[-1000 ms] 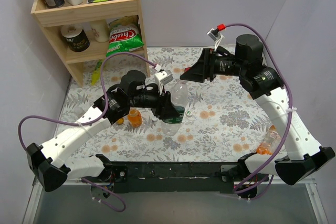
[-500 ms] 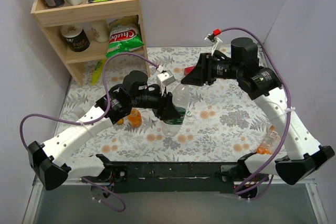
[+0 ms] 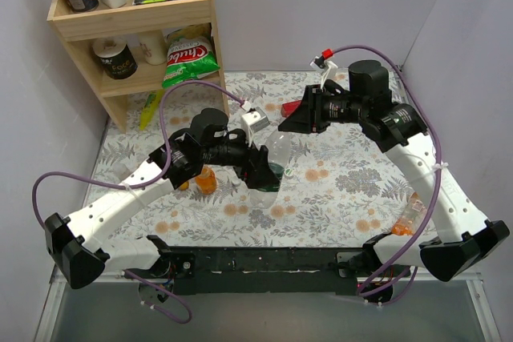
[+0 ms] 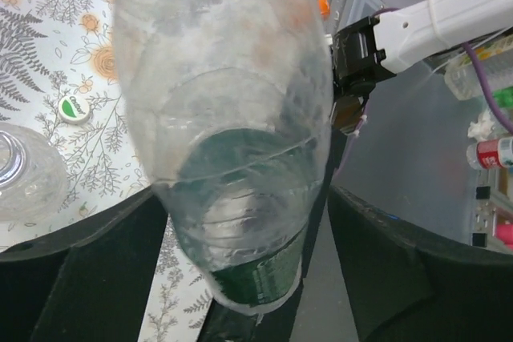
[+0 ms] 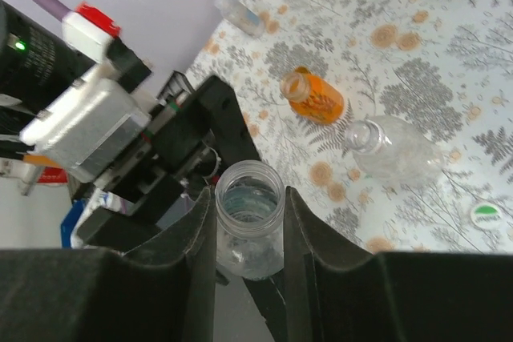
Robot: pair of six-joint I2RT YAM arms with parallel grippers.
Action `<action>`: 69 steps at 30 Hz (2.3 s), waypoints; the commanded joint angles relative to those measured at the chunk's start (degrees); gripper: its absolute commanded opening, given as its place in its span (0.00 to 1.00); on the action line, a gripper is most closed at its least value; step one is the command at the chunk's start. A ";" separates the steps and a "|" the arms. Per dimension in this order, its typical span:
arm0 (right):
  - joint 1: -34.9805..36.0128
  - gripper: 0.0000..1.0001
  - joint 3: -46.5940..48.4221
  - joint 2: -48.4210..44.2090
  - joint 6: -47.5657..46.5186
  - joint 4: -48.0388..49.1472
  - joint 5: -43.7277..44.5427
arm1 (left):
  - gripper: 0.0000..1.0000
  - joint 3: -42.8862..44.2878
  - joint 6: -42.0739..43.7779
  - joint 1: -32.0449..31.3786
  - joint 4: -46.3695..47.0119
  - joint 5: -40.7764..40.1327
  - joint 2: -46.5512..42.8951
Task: Unscrew the bottle caps
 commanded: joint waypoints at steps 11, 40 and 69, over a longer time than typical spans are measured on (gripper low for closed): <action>-1.17 0.01 13.19 -2.96 -15.01 -23.81 33.92 | 0.98 7.02 -5.22 4.97 -0.24 -14.54 -3.85; 4.54 0.01 -44.75 -26.08 -27.76 35.36 49.61 | 0.98 1.57 -15.61 18.36 -1.57 -19.92 -10.61; 4.89 0.63 -47.13 -26.87 -24.68 29.56 50.49 | 0.98 1.13 -15.35 18.36 -1.74 -18.51 -11.49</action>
